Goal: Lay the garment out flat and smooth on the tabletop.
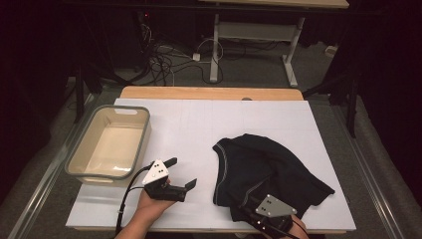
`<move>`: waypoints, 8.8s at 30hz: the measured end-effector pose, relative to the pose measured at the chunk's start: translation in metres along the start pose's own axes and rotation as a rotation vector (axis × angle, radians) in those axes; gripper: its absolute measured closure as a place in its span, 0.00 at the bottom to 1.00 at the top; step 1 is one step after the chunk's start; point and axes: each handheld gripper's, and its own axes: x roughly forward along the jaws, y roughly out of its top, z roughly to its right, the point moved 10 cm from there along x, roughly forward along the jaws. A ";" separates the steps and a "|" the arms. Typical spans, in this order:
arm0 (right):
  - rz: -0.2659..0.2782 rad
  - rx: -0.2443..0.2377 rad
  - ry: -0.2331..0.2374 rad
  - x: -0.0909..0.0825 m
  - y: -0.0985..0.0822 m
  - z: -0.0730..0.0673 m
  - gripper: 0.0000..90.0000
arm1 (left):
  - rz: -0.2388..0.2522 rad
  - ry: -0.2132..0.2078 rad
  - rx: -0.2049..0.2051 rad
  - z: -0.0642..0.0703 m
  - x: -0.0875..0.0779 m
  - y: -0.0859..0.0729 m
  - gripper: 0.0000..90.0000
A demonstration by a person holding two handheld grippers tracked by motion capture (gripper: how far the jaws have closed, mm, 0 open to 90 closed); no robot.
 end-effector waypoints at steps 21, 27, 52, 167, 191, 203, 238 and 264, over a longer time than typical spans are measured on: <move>0.388 0.118 -0.212 0.047 0.216 0.111 0.83 | 0.041 -0.007 0.010 0.002 -0.004 0.002 0.00; 0.249 0.240 -0.182 0.100 0.191 0.140 0.55 | 0.040 -0.014 0.016 0.003 -0.004 0.001 0.00; 0.220 0.288 -0.157 -0.014 0.021 0.101 0.42 | 0.032 0.002 0.017 0.002 -0.003 0.001 0.00; 0.055 0.410 -0.296 -0.074 -0.087 0.157 0.95 | -0.142 -0.060 -0.002 0.021 -0.003 0.001 0.17; 0.128 0.386 -0.282 -0.096 -0.071 0.149 0.59 | -0.282 0.197 0.044 -0.019 -0.015 -0.020 0.41; 0.166 0.335 -0.242 -0.083 -0.042 0.145 0.59 | -0.405 0.193 -0.079 -0.031 -0.015 -0.043 0.49; -0.063 0.297 -0.058 0.072 0.020 0.149 0.88 | -0.292 0.155 -0.056 0.008 -0.107 -0.071 0.91; -0.065 0.368 -0.399 -0.087 -0.095 0.173 0.97 | -0.296 -0.021 0.076 0.024 -0.004 -0.022 0.91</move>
